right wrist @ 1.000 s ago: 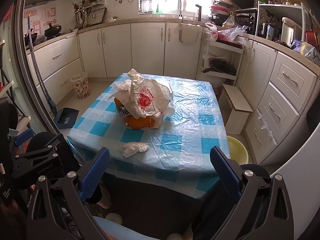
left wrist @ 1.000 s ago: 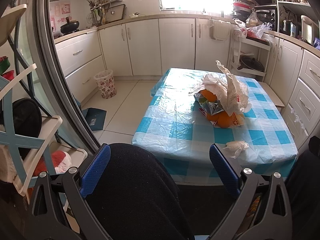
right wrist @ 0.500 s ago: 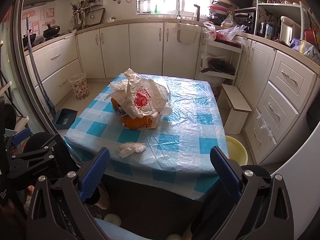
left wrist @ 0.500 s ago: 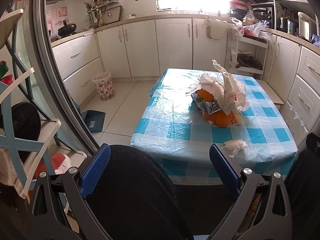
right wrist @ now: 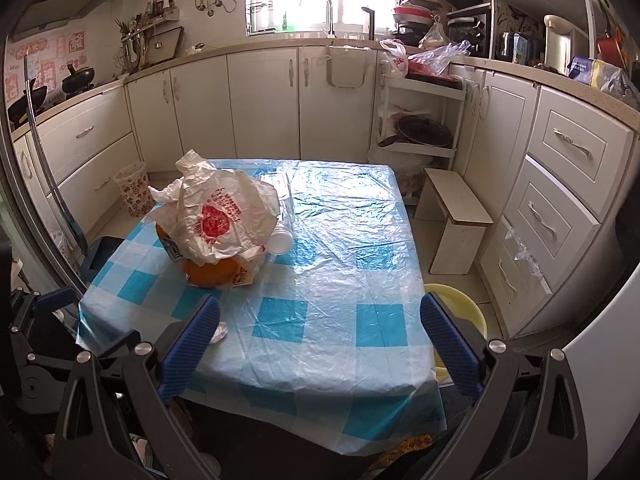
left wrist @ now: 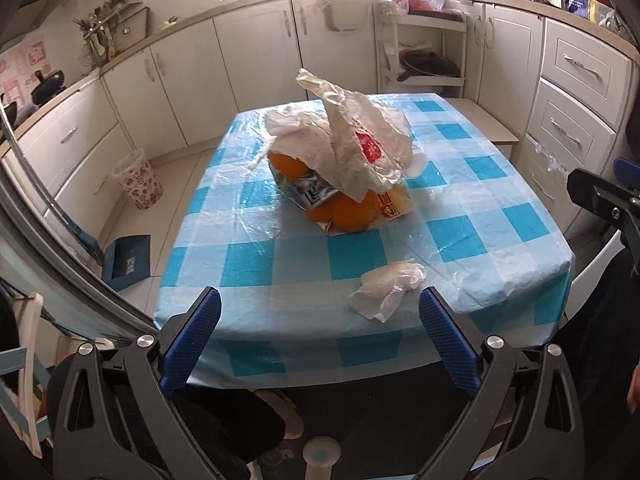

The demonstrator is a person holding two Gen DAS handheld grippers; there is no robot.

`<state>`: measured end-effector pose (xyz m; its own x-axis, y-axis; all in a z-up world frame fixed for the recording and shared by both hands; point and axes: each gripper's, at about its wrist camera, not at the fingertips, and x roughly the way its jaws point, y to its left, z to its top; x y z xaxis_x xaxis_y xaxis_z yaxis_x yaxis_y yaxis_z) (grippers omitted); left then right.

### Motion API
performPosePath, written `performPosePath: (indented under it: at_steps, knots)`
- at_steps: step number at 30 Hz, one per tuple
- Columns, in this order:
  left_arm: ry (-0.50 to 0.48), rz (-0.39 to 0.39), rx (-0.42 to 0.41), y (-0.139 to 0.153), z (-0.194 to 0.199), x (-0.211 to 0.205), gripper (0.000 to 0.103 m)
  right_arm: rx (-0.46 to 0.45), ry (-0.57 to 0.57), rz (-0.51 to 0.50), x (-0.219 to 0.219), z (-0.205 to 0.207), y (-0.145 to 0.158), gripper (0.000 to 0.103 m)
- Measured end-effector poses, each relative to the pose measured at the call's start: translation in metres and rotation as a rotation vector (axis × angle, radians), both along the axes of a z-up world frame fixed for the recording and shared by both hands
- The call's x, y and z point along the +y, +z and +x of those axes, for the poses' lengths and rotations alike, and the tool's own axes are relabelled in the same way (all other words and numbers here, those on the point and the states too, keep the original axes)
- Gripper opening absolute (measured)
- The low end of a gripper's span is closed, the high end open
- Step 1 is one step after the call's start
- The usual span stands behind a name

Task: Collect trash
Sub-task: 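Grasp the crumpled tissue with the left gripper while the right gripper grasps the white plastic bag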

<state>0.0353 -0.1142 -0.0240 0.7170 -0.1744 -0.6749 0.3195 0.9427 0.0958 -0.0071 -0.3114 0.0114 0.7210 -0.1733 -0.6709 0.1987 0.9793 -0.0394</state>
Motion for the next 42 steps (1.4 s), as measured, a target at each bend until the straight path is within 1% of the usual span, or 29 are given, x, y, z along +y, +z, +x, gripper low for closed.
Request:
performPosePath:
  at_steps: [1,3,4,7,9,11,12,13,14,15,17,20,23,29,33,34,36,38,39,40,41,42]
  knots:
    - [-0.01,0.033,0.037,-0.01,0.008,-0.005,0.095,-0.015,0.002,0.006,-0.004,0.004,-0.002,0.096]
    - [-0.032,0.057,0.078,-0.023,0.018,-0.022,0.095,-0.019,0.013,0.031,-0.01,0.014,-0.004,0.096]
    - [-0.043,0.08,0.101,-0.032,0.025,-0.029,0.095,-0.031,0.021,0.042,-0.012,0.019,-0.004,0.096]
    - [-0.051,0.114,0.13,-0.049,0.039,-0.05,0.095,-0.05,0.052,0.063,-0.017,0.032,-0.004,0.096]
    - [-0.044,0.134,0.172,-0.06,0.048,-0.057,0.088,-0.054,0.072,0.081,-0.019,0.041,-0.004,0.096]
    - [-0.033,0.144,0.213,-0.073,0.056,-0.064,0.07,-0.055,0.089,0.103,-0.021,0.049,-0.005,0.096]
    - [-0.029,0.145,0.229,-0.078,0.058,-0.064,0.064,-0.052,0.096,0.112,-0.021,0.052,-0.006,0.096]
    - [-0.026,0.142,0.243,-0.083,0.061,-0.065,0.05,-0.048,0.101,0.121,-0.021,0.056,-0.007,0.096]
    - [-0.023,0.134,0.259,-0.085,0.063,-0.063,0.04,-0.045,0.108,0.132,-0.021,0.06,-0.008,0.096]
    - [-0.017,0.119,0.269,-0.086,0.065,-0.06,0.037,-0.046,0.116,0.141,-0.021,0.064,-0.008,0.096]
    - [0.005,0.09,0.271,-0.086,0.071,-0.053,0.023,-0.049,0.133,0.156,-0.019,0.073,-0.007,0.096]
    - [0.064,0.046,0.246,-0.078,0.076,-0.038,0.018,-0.047,0.167,0.207,-0.015,0.088,-0.006,0.096]
    - [0.13,-0.005,0.227,-0.068,0.081,-0.016,0.017,-0.038,0.218,0.274,-0.005,0.106,-0.007,0.096]
    - [0.282,-0.094,0.193,-0.05,0.087,0.038,0.016,0.004,0.315,0.338,0.032,0.141,-0.016,0.096]
    - [0.326,-0.144,0.198,-0.045,0.085,0.068,0.016,0.003,0.327,0.399,0.045,0.159,-0.018,0.096]
    - [0.328,-0.152,0.2,-0.045,0.083,0.072,0.016,0.005,0.325,0.407,0.049,0.164,-0.017,0.094]
    - [0.327,-0.16,0.199,-0.044,0.081,0.077,0.016,0.025,0.32,0.42,0.052,0.172,-0.019,0.081]
    - [0.323,-0.167,0.197,-0.04,0.081,0.08,0.016,0.043,0.312,0.46,0.049,0.178,-0.021,0.065]
    - [0.321,-0.171,0.192,-0.039,0.08,0.081,0.016,0.046,0.303,0.471,0.047,0.179,-0.022,0.059]
    - [0.32,-0.176,0.19,-0.037,0.082,0.085,0.016,0.051,0.295,0.474,0.045,0.179,-0.023,0.048]
    - [0.319,-0.179,0.187,-0.036,0.081,0.087,0.016,0.056,0.289,0.479,0.043,0.179,-0.024,0.034]
    - [0.318,-0.182,0.184,-0.036,0.081,0.087,0.016,0.06,0.29,0.497,0.04,0.179,-0.025,0.028]
